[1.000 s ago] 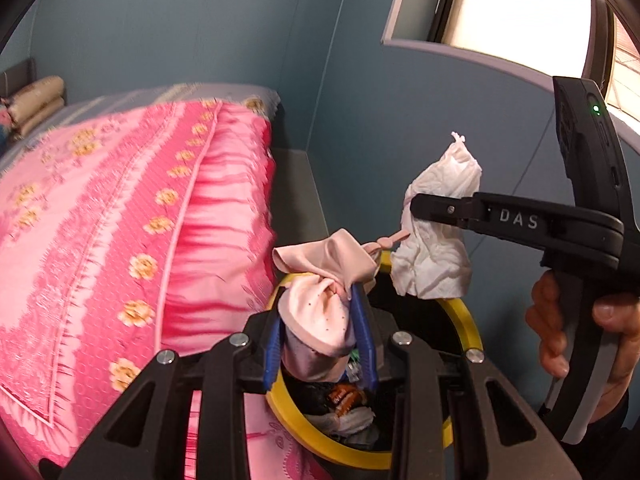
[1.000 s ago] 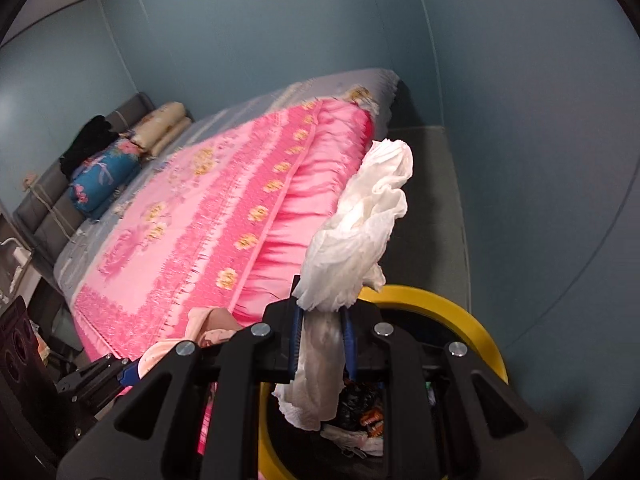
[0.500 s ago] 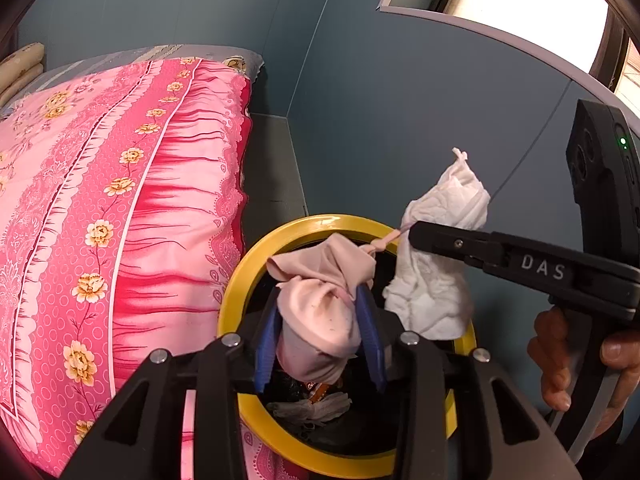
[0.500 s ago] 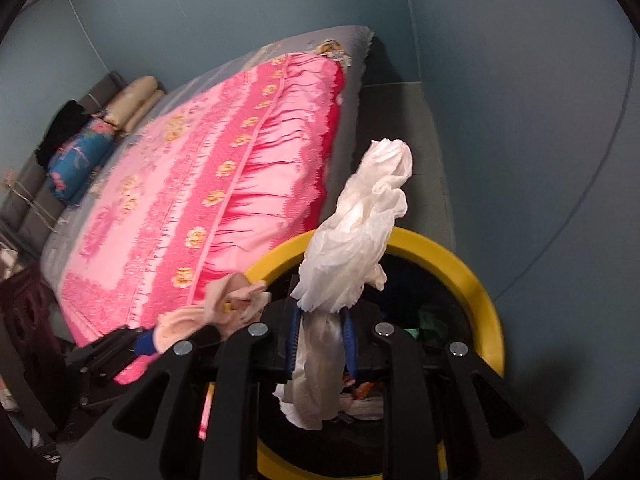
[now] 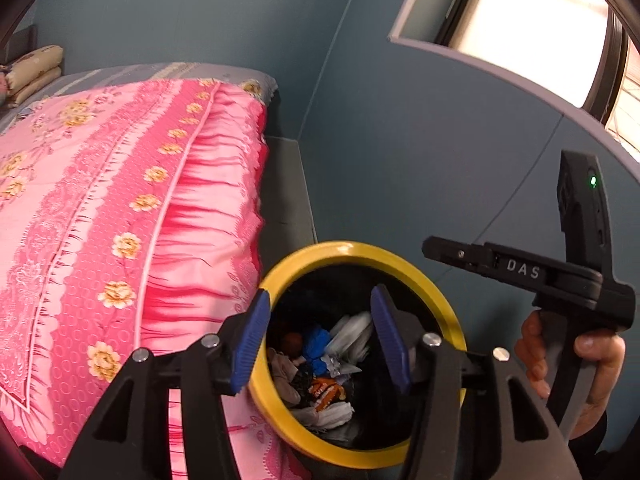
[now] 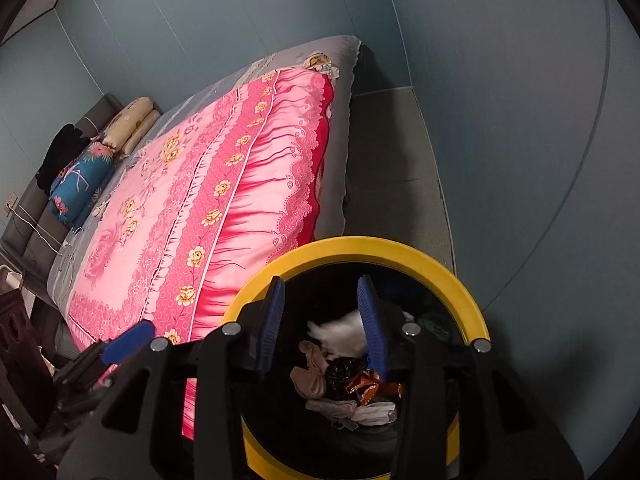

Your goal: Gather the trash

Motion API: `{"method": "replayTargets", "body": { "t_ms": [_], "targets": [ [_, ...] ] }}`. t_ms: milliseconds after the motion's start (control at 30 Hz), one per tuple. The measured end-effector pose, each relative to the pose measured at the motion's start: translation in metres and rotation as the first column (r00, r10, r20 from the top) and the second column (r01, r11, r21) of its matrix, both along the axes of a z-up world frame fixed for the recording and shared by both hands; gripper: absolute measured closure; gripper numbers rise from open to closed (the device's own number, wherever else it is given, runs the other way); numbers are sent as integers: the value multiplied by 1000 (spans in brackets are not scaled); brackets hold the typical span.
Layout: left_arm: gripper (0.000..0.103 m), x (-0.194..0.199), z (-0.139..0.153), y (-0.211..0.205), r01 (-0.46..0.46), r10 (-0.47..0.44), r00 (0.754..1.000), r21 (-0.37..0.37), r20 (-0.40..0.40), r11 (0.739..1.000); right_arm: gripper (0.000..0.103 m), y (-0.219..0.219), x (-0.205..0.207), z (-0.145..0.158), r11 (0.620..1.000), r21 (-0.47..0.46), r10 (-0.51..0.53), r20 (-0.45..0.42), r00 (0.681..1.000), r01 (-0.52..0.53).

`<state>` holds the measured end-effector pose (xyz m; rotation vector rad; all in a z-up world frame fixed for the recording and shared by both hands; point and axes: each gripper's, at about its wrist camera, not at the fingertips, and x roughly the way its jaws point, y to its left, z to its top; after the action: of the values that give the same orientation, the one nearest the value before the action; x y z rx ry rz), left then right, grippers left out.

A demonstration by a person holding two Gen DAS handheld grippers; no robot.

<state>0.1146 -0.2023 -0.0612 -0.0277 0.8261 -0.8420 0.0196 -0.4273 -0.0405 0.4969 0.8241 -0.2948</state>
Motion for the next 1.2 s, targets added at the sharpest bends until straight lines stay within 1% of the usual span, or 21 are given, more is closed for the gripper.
{"method": "replayTargets", "body": {
  "t_ms": [100, 233, 300, 467, 533, 567, 633, 700, 767, 800, 833, 867, 933, 1000, 1033, 1100, 1133, 1167, 1200],
  "targets": [
    [53, 0, 7, 16, -32, 32, 999, -10, 28, 999, 66, 7, 3, 5, 1000, -8, 25, 17, 1000, -25],
    [53, 4, 15, 46, -104, 106, 993, -22, 57, 994, 65, 19, 7, 11, 998, -30, 62, 31, 998, -61],
    [53, 6, 18, 62, -141, 143, 988, -30, 65, 989, 65, 33, 16, 15, 994, -46, 104, 37, 994, -103],
    [53, 9, 23, 106, -245, 248, 965, -47, 83, 968, 63, 65, 36, 21, 978, -70, 197, 37, 980, -194],
    [53, 10, 24, 119, -282, 285, 954, -48, 90, 958, 57, 77, 43, 22, 973, -75, 223, 39, 974, -219],
    [53, 9, 24, 126, -299, 303, 948, -46, 95, 953, 57, 87, 49, 22, 966, -82, 247, 36, 968, -243],
    [48, 9, 24, 138, -331, 334, 937, -42, 103, 943, 57, 103, 58, 22, 955, -92, 286, 32, 958, -282],
    [46, 7, 24, 150, -360, 362, 925, -38, 114, 932, 55, 117, 64, 21, 946, -97, 315, 30, 949, -310],
    [40, 4, 25, 161, -395, 395, 908, -30, 141, 918, 49, 131, 69, 21, 938, -98, 336, 32, 941, -332],
    [36, 1, 25, 168, -419, 418, 895, -30, 157, 908, 46, 137, 70, 21, 935, -100, 346, 34, 938, -341],
    [34, -1, 26, 173, -432, 431, 887, -32, 164, 902, 44, 142, 72, 21, 932, -104, 353, 36, 935, -347],
    [33, -3, 27, 179, -449, 448, 877, -33, 172, 893, 43, 153, 74, 24, 929, -124, 355, 44, 934, -348],
    [27, -7, 29, 192, -485, 484, 856, -45, 182, 873, 34, 163, 73, 25, 927, -154, 353, 55, 934, -342],
    [22, -13, 33, 207, -526, 529, 829, -69, 183, 848, 28, 177, 68, 32, 925, -188, 351, 91, 932, -330],
    [19, -15, 34, 212, -537, 542, 820, -79, 184, 840, 22, 181, 67, 34, 926, -194, 349, 105, 931, -325],
    [16, -23, 38, 222, -565, 572, 795, -98, 201, 819, 14, 192, 57, 42, 924, -237, 342, 170, 924, -298],
    [15, -29, 40, 226, -580, 586, 780, -99, 217, 809, 10, 194, 55, 43, 924, -248, 339, 184, 922, -290],
    [15, -33, 42, 229, -586, 591, 774, -99, 226, 804, 9, 202, 46, 48, 924, -276, 329, 223, 918, -264],
    [13, -38, 44, 232, -593, 598, 764, -103, 240, 799, 8, 203, 43, 49, 924, -285, 325, 236, 916, -255]
  ]
}}
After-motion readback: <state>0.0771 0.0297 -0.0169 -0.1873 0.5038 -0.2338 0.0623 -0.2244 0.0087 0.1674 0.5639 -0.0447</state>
